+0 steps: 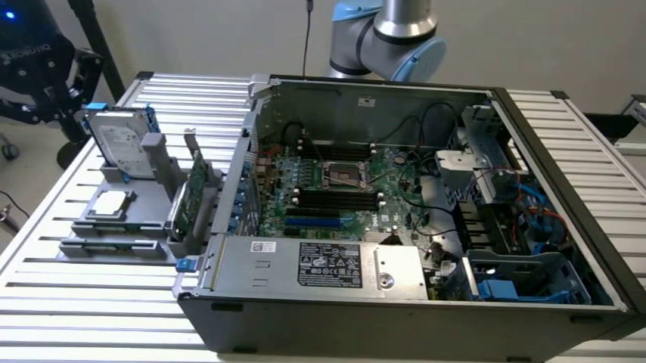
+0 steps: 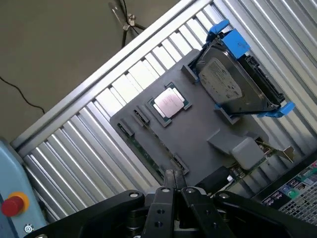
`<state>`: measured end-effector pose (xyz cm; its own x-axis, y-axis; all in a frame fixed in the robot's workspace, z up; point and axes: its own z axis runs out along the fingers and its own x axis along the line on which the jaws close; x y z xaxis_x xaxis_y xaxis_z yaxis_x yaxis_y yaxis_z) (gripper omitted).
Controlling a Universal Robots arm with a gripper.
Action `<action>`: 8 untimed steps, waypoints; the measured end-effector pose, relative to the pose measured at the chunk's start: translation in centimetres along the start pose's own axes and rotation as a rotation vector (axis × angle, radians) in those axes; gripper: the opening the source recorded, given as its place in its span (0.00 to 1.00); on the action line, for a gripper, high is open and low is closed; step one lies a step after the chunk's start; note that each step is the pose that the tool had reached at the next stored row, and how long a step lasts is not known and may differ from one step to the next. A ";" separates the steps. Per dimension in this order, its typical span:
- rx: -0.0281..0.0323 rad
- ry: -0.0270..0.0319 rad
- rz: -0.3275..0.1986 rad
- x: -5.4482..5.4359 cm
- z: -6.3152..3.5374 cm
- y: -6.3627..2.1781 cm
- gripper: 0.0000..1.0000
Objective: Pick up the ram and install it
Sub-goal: 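Pick up the ram and move it above insertion slot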
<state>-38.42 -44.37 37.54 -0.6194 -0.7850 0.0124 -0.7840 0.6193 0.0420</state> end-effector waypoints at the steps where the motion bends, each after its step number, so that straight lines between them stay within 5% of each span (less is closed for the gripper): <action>1: 0.0002 0.0007 -0.018 0.0 0.01 0.00 0.11; 8: 0.0018 0.0059 -0.143 0.0 0.03 0.03 0.11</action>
<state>-38.46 -44.37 37.52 -0.5009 -0.8654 0.0123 -0.8645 0.5009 0.0420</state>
